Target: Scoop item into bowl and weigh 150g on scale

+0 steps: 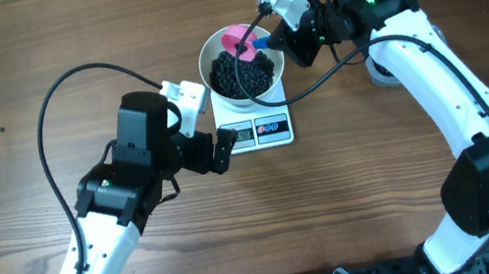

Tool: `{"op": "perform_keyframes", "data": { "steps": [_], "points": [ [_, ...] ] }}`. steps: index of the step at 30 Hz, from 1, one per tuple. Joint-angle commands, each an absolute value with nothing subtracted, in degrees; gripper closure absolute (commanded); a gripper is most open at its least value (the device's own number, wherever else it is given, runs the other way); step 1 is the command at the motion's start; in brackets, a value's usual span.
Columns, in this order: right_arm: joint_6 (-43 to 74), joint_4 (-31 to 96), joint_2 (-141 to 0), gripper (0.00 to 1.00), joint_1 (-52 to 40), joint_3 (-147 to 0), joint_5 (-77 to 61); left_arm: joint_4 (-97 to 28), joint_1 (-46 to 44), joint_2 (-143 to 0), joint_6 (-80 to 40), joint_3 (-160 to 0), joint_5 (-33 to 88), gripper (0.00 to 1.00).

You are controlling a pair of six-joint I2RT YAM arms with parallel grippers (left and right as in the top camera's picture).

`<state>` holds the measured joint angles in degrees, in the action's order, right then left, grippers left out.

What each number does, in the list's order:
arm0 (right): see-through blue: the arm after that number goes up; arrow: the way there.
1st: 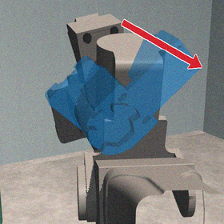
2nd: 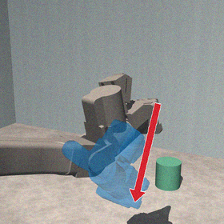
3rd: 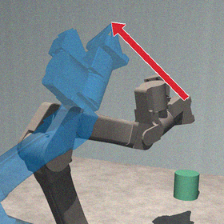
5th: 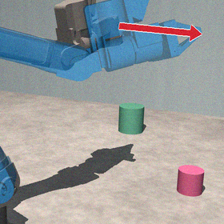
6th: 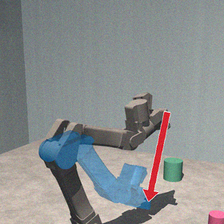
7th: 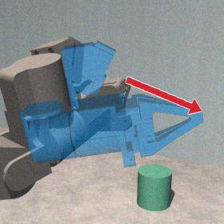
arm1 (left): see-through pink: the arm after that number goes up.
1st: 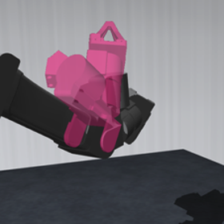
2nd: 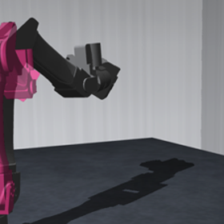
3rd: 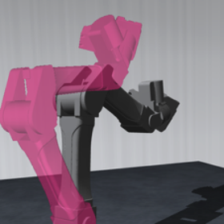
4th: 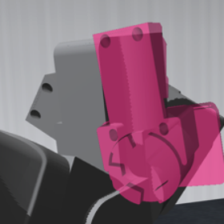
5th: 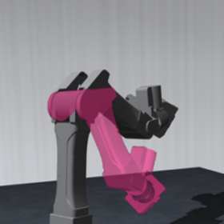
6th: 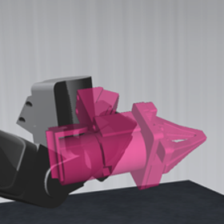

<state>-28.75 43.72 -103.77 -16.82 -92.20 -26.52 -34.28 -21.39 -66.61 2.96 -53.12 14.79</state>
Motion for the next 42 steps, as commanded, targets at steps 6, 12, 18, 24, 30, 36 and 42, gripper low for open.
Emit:
{"op": "perform_keyframes", "data": {
  "steps": [6,12,18,24,30,36,42],
  "points": [
    [-31.4,43.6,-102.5,0.96,-16.8,-93.2,-26.3,-34.1,-21.6,-66.8,4.1,-53.8,14.5,0.0],
    [-31.5,43.6,-102.5,0.96,-16.9,-93.2,-29.7,-34.1,-21.6,-66.8,4.1,-53.8,14.5,0.0],
    [-30.3,43.2,-102.4,0.96,-17.5,-93.2,-26.2,-34.1,-21.6,-66.8,4.1,-53.8,14.5,0.0],
    [-29.5,43.2,-102.4,0.96,-18.4,-93.2,-27.5,-34.1,-21.6,-66.8,4.1,-53.8,14.5,0.0],
    [-27.0,42.1,-102.4,0.96,-18.5,-93.2,-21.0,-34.1,-21.6,-66.8,4.1,-53.8,14.5,0.0],
    [-26.8,43.2,-102.4,0.96,-18.5,-93.2,-30.4,-34.1,-21.6,-66.8,4.1,-53.8,14.5,0.0],
    [-26.8,43.2,-102.4,0.96,-18.5,-93.2,-30.5,-34.1,-21.6,-66.8,4.1,-53.8,14.5,0.0]
  ]
}}
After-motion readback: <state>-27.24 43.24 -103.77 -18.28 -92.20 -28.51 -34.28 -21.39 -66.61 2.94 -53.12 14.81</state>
